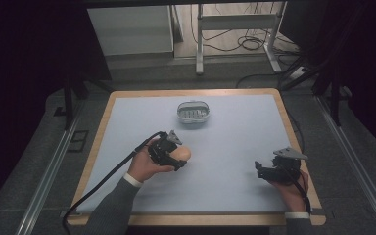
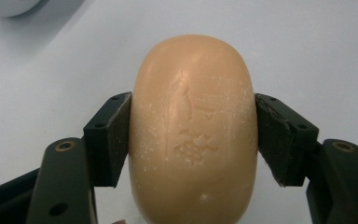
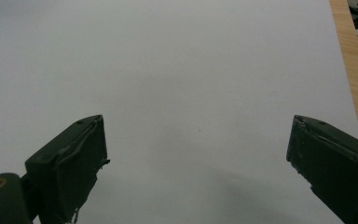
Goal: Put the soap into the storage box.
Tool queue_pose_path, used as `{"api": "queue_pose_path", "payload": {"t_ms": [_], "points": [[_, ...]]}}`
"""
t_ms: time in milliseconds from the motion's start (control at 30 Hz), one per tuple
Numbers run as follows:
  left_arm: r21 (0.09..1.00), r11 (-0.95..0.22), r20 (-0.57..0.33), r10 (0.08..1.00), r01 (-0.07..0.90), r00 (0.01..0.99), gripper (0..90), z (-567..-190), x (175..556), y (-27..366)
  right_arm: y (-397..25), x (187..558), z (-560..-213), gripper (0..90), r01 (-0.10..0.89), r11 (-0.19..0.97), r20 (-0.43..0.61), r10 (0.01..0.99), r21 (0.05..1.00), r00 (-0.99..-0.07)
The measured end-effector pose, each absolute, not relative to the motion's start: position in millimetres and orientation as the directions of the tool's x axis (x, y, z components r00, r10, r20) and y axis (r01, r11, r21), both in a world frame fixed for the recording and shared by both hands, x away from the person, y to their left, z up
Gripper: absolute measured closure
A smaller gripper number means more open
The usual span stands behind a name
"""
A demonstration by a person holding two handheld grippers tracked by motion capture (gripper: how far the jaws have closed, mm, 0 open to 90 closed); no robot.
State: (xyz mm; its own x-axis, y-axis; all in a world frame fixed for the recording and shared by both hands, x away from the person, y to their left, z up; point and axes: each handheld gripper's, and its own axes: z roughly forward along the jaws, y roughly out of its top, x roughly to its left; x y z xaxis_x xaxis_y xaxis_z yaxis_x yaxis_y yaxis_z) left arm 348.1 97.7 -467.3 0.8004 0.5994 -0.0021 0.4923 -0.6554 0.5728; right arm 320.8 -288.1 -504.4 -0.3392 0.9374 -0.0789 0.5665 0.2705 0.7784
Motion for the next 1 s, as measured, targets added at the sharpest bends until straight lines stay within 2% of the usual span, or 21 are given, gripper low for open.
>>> {"api": "queue_pose_path", "payload": {"t_ms": [1000], "points": [[0.548,-0.688,0.042,0.590,0.475,0.806,32.7,-457,367,91,-290,321,-505,4.8,0.573,0.271,-0.081,0.939,0.774,-0.335]]}}
